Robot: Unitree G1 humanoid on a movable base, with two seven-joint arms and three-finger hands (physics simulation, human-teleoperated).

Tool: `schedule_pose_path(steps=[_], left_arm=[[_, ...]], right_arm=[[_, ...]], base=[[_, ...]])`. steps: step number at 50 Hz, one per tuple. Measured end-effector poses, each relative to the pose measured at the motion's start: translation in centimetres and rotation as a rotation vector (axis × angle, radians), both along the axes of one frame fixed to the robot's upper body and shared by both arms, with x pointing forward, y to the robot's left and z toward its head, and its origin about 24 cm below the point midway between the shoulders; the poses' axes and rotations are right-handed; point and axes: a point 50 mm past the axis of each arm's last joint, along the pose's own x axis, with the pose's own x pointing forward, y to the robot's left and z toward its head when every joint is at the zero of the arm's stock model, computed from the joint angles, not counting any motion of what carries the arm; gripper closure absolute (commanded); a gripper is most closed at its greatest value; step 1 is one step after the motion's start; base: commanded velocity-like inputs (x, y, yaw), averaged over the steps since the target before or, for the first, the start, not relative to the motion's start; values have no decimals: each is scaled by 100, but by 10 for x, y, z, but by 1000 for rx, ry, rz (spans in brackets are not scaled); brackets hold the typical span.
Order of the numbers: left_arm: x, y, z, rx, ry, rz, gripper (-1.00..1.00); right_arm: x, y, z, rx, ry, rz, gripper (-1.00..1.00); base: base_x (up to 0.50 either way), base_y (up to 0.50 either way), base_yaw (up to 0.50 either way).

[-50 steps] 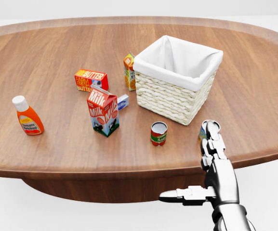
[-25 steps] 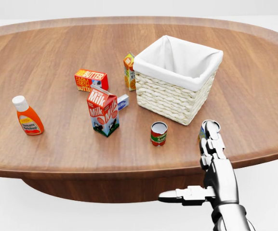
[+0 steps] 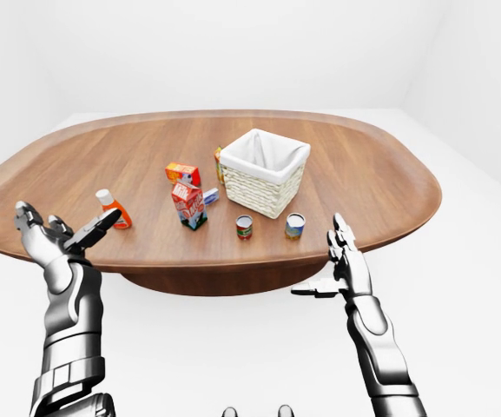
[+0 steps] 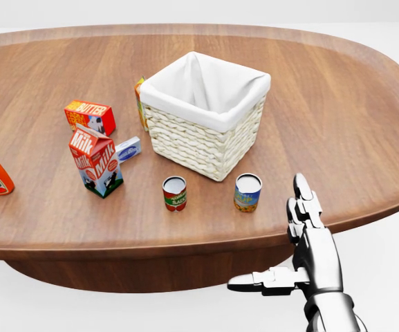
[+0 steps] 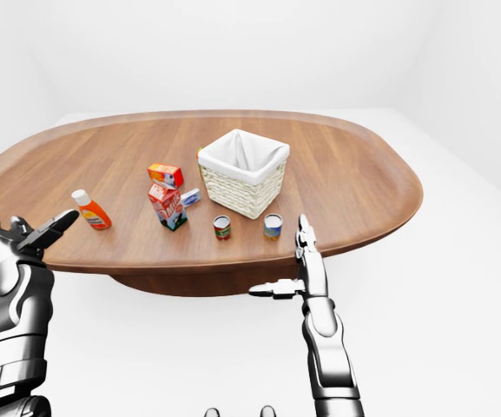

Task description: Pick up the alphabet soup, and put it in the basket.

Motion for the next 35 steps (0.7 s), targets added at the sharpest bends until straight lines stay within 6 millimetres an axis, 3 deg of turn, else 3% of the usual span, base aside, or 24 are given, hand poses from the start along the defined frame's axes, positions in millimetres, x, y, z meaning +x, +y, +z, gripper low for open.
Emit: schedule_pose_path(steps=[4, 10, 16, 35], left_arm=[[0, 1, 0, 4, 1, 2, -100], [1, 1, -1, 10, 8, 6, -100], [1, 2, -2, 13, 12, 8, -100], [1, 2, -2, 12, 9, 6, -100]], right_arm=[[0, 1, 1, 1, -4, 3, -100], [-13, 10, 33, -104, -200, 37, -100], [-21, 17, 48, -174, -266, 57, -100], [-30, 24, 64, -236, -334, 79, -100]], base=[[0, 0, 0], [0, 0, 0], [0, 0, 0], [0, 0, 0]])
